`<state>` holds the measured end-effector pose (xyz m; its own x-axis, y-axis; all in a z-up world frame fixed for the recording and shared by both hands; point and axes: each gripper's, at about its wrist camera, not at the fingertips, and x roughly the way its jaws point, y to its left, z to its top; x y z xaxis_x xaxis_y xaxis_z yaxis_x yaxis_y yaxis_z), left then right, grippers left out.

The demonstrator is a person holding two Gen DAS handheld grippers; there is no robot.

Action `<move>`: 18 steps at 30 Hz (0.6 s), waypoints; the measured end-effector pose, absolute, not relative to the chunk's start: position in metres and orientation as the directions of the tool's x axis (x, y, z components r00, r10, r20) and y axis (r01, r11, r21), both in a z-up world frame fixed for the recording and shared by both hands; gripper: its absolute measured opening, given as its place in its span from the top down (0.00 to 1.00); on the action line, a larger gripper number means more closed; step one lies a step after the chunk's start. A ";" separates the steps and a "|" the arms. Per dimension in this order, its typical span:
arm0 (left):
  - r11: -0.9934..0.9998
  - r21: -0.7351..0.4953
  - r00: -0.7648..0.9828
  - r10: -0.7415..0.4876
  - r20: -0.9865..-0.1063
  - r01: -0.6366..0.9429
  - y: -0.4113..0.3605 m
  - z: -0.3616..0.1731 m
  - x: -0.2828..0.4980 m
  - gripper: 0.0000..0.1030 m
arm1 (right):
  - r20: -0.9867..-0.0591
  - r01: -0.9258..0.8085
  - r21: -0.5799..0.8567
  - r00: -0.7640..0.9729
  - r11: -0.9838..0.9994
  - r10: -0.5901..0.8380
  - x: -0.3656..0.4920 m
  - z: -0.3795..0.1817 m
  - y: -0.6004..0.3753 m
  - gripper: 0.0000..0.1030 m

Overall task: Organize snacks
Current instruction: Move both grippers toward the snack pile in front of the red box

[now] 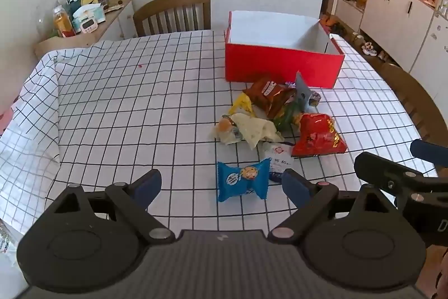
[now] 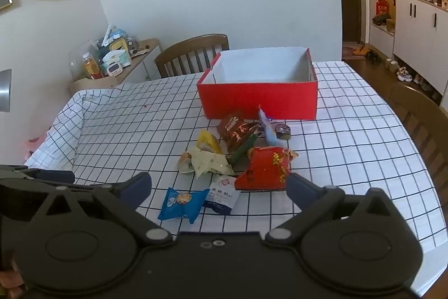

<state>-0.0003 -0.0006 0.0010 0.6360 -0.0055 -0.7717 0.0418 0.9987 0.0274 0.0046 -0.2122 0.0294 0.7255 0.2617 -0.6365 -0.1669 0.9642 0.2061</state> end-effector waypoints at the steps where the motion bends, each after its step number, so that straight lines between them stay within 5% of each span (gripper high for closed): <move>1: 0.999 0.025 0.641 -0.008 -0.768 0.043 -0.001 0.002 -0.001 0.09 | -0.636 -0.165 0.205 0.727 0.965 0.259 0.004 0.030 -0.213 0.01; 18: 0.999 0.000 0.676 -0.031 -0.736 0.047 -0.008 0.011 -0.004 0.09 | -0.623 -0.167 0.193 0.741 0.967 0.252 0.001 0.037 -0.219 0.01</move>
